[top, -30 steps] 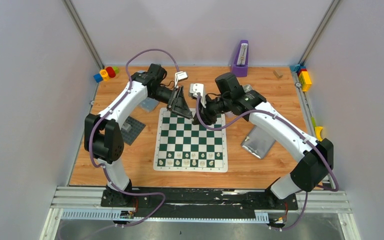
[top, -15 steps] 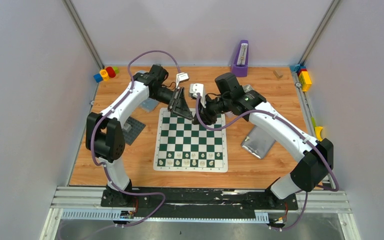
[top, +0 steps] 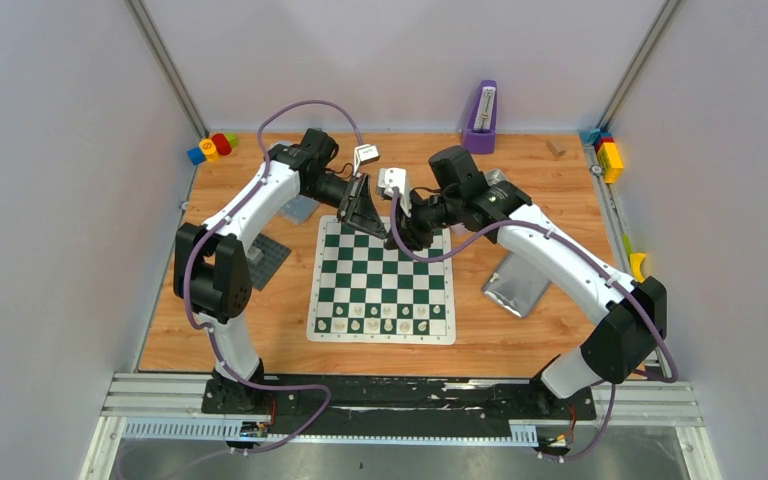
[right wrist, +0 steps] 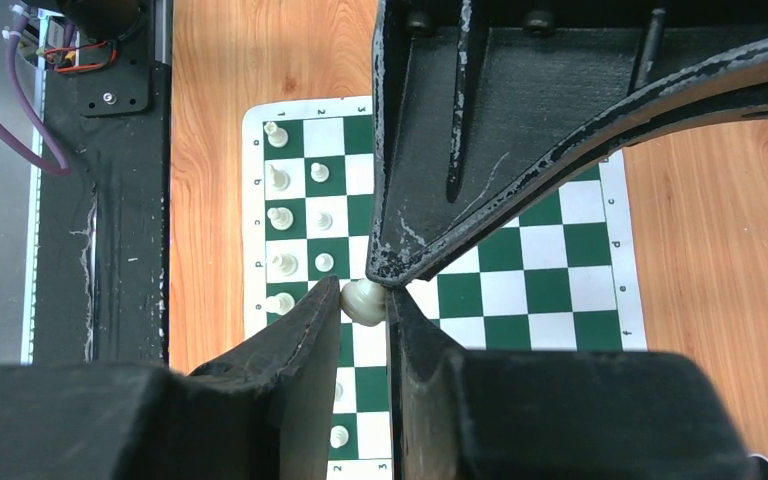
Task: Set up the chess pieces on the board
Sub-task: Place the chess piece on the chessboard.
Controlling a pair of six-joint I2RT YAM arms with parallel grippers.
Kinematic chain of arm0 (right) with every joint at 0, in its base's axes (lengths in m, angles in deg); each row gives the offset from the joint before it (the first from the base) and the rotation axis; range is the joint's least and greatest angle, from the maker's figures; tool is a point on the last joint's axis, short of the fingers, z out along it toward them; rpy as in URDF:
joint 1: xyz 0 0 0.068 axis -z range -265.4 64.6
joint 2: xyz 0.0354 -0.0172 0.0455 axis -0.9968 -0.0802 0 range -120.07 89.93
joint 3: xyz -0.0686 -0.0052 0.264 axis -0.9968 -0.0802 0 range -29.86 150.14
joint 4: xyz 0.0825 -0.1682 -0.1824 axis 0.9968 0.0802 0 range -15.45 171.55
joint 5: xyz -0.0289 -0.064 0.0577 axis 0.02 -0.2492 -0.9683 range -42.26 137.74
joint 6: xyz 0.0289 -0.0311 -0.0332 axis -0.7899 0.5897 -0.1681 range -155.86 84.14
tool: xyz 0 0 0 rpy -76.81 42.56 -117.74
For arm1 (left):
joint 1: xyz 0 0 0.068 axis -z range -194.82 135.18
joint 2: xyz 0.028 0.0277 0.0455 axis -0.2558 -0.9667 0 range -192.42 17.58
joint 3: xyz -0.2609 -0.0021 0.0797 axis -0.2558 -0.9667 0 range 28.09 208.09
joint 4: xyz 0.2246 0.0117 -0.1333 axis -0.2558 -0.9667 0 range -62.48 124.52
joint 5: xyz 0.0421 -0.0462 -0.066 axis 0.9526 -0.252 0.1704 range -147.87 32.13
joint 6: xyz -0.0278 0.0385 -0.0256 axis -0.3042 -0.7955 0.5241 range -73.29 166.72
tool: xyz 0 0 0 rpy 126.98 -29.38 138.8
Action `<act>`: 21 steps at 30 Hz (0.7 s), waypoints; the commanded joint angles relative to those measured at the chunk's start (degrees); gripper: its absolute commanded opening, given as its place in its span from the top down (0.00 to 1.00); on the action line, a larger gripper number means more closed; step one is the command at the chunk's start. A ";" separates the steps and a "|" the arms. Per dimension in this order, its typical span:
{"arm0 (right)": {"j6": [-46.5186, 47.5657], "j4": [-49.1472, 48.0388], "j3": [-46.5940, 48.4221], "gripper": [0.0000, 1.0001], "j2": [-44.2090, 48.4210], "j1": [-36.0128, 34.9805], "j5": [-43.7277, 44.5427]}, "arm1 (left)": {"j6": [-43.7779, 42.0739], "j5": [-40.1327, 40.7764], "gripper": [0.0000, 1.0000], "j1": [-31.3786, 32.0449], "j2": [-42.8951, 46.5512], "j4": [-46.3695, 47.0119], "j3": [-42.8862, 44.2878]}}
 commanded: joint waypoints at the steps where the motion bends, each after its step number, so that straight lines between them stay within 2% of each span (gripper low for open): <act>1: 1.13 -1.37 0.73 0.93 0.23 -0.41 0.56 | -1.25 -1.99 0.69 0.41 0.42 -0.35 2.03; 7: 0.27 -1.68 1.05 0.94 -0.06 -0.41 1.57 | -1.55 -2.05 0.74 0.50 0.87 -0.60 1.78; 12: -0.37 -2.00 1.12 0.92 -0.14 -0.41 1.73 | -1.84 -2.33 0.84 0.58 1.14 -0.62 1.63; 15: -0.83 -2.02 1.01 0.81 -0.09 -0.37 2.55 | -2.23 -2.23 0.94 0.59 1.41 -0.78 1.62; 17: -1.33 -1.98 0.78 0.68 0.31 -0.27 3.63 | -2.70 -2.07 0.99 0.60 1.71 -0.91 1.68; 21: -1.72 -1.56 -0.63 0.51 2.15 1.51 3.52 | -4.76 -0.21 1.00 0.59 2.65 -1.52 1.99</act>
